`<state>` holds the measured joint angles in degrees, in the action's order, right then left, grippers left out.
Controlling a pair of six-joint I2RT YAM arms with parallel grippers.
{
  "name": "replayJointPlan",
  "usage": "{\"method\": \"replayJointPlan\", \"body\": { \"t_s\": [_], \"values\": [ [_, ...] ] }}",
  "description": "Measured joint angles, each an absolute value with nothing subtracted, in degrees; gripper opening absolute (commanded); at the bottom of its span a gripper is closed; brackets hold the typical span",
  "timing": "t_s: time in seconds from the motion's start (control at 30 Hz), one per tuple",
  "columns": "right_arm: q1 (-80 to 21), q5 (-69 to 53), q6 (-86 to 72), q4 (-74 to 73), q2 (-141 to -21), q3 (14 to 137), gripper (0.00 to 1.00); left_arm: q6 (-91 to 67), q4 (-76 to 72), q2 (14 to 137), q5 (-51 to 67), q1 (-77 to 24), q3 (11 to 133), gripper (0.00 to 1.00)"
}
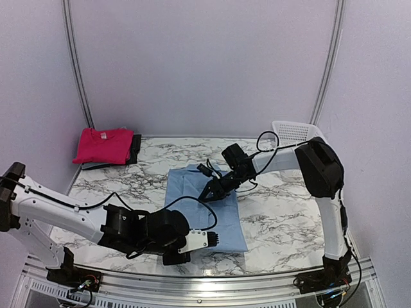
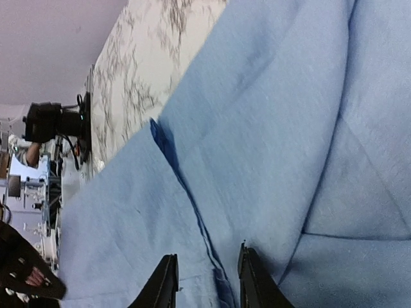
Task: Fold and stack the mixed laundry pile
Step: Fold the 2/3-rectangle-folded shirt at the center of the board.
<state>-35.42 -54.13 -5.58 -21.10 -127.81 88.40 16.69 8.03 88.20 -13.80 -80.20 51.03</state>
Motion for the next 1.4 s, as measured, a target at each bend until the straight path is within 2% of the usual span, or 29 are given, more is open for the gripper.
{"method": "replayJointPlan", "body": {
  "t_s": [0.27, 0.47, 0.57, 0.63, 0.8, 1.03, 1.27, 1.4],
  "values": [
    [-41.87, -57.19, -3.77, -17.37, -123.72, 74.50, 0.20, 11.44, 17.28, 82.67, -9.39, -80.09, 59.72, 0.00],
    [-47.64, -57.82, -4.67, -14.31, -119.07, 65.93, 0.19, 10.00, 21.74, 79.68, -6.61, -75.48, 62.94, 0.00],
    [-50.43, -57.17, -6.02, -13.82, -116.40, 62.54, 0.21, 9.89, 22.48, 78.19, -4.93, -71.72, 62.96, 0.00],
    [-51.40, -56.97, -6.59, -14.39, -115.37, 61.52, 0.28, 10.20, 22.61, 77.97, -4.19, -70.26, 62.74, 0.00],
    [-51.42, -55.35, -6.20, -19.81, -114.41, 64.55, 0.43, 11.18, 22.70, 77.95, -1.15, -69.80, 59.53, 0.00],
    [-43.24, -53.63, -5.63, -25.30, -114.41, 76.64, 0.51, 14.02, 23.77, 78.91, 2.90, -69.60, 58.65, 0.00],
    [-34.94, -54.17, -6.50, -24.99, -115.24, 85.52, 0.51, 17.43, 24.10, 82.56, 7.35, -65.10, 60.51, 0.00],
    [-32.23, -54.85, -8.05, -23.51, -120.42, 87.90, 0.49, 19.94, 24.18, 87.35, 9.47, -59.88, 63.99, 0.00]
  ]
}}
